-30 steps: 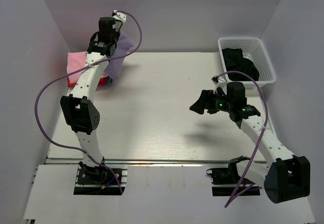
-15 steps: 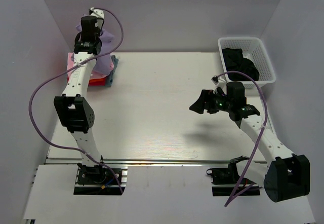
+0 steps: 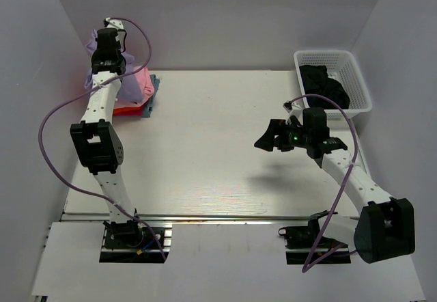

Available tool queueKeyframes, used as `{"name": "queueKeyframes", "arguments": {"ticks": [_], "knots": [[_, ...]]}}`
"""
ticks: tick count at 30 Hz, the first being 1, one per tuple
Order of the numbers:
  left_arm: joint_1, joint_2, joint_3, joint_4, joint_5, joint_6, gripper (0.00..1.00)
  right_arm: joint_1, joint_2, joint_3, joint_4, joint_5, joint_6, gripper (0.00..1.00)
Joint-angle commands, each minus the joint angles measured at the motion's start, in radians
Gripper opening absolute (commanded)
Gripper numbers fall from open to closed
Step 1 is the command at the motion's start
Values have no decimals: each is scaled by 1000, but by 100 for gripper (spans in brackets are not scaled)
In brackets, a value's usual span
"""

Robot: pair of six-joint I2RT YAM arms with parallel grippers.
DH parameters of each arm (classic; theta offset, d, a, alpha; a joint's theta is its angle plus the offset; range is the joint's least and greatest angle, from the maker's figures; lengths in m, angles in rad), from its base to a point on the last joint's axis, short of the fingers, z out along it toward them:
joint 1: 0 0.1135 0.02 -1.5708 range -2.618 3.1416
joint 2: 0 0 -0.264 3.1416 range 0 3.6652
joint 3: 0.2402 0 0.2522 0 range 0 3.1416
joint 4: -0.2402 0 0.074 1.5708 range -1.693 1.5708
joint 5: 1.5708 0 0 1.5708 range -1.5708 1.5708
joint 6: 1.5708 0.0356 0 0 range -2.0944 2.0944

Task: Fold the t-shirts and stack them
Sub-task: Put the neatly folded tshirt into the corner of the board with the left arm

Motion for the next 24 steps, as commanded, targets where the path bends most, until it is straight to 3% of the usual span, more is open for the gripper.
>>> {"name": "queueKeyframes", "arguments": {"ticks": [1, 7, 13, 24], "knots": [[14, 8, -6, 106, -36, 19, 4, 0, 19, 56, 30, -17, 4, 90], [34, 36, -78, 240, 73, 95, 0, -2, 27, 59, 36, -18, 7, 90], [34, 2, -78, 214, 148, 80, 0, 0, 27, 54, 39, -14, 10, 90], [34, -267, -263, 214, 453, 91, 0, -2, -16, 16, 57, -38, 7, 90]]}}
